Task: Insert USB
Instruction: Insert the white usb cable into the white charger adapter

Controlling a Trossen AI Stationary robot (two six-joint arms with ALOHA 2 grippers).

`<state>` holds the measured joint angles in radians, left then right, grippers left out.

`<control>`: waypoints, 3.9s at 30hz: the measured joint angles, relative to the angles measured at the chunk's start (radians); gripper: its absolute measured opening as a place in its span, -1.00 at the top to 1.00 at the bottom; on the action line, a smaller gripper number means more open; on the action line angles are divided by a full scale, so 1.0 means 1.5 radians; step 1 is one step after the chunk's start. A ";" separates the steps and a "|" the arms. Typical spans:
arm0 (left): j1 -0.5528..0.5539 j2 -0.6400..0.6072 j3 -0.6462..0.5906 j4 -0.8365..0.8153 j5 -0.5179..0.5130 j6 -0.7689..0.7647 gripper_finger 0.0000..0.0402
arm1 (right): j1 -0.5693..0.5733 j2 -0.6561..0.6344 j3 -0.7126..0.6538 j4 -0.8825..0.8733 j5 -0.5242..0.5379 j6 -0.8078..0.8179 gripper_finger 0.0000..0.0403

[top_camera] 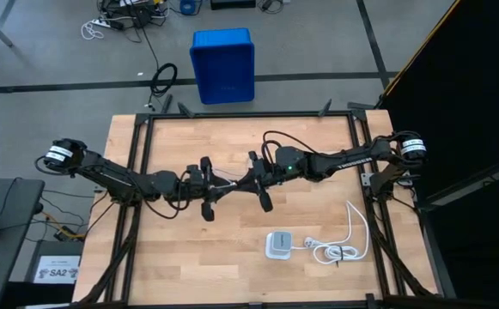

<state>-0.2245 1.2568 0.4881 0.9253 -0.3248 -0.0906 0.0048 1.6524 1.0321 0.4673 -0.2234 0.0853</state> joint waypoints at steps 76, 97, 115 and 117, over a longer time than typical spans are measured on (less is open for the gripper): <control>-0.014 -0.101 -0.158 0.020 -0.045 -0.028 1.00 | -0.156 -0.287 -0.266 -0.695 0.288 0.185 0.31; -0.014 -0.101 -0.187 0.027 -0.027 -0.030 1.00 | -0.175 -0.285 -0.275 -0.776 0.216 0.133 -0.22; -0.014 -0.101 -0.187 0.027 -0.023 -0.034 1.00 | -0.181 -0.253 -0.312 -0.688 0.148 0.093 0.45; -0.014 -0.101 -0.187 0.028 -0.019 -0.035 1.00 | -0.188 -0.284 -0.309 -0.656 0.104 0.081 0.45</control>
<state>-0.2451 1.1057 0.2070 0.9666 -0.3529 -0.1425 -0.2775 1.2262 0.5690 -0.5170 -0.0679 0.2069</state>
